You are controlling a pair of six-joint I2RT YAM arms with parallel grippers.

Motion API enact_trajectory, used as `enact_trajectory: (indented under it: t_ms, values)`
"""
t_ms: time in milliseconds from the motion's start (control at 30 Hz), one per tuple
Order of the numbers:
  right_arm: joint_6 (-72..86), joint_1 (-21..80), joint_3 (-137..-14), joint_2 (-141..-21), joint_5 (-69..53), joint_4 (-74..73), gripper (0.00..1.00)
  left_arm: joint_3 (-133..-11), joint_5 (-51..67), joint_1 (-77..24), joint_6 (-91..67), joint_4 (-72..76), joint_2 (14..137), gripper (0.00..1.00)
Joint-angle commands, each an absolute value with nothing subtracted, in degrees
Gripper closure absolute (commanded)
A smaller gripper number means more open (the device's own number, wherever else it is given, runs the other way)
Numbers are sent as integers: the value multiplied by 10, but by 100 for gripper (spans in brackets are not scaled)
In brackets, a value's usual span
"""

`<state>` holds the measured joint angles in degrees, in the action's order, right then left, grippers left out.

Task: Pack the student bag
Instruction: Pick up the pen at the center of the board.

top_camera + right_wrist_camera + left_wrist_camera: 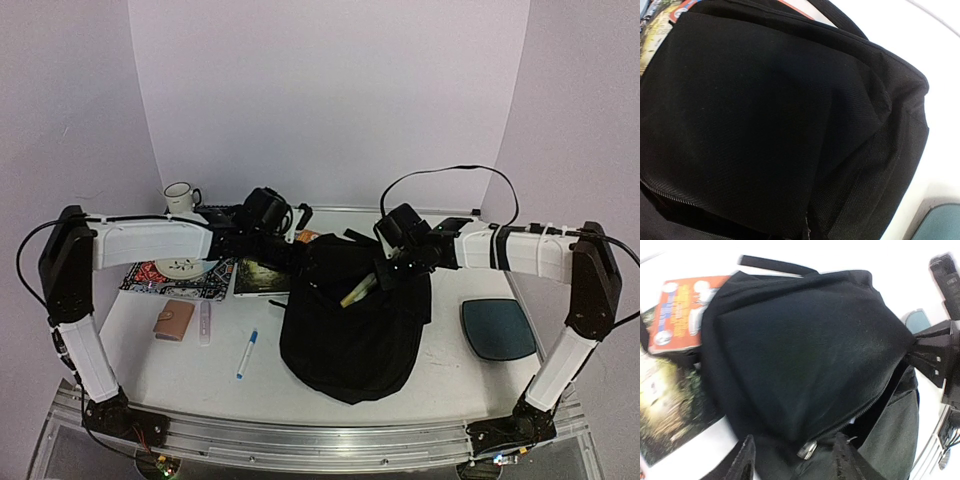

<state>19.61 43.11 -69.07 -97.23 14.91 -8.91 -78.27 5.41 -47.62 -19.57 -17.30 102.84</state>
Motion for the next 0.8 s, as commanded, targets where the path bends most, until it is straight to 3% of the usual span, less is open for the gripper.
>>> enact_trajectory:
  t_ms: [0,433,767]
  values:
    - [243,432,-694,-963,171,-120,100,-694,-11,-473,-231,-172,918,44]
    - [243,432,-695,-963,170,-119,100,-465,-48,-507,-361,-252,753,42]
    - [244,432,-698,-967,163,-118,100,-408,-75,-566,-425,-265,783,52]
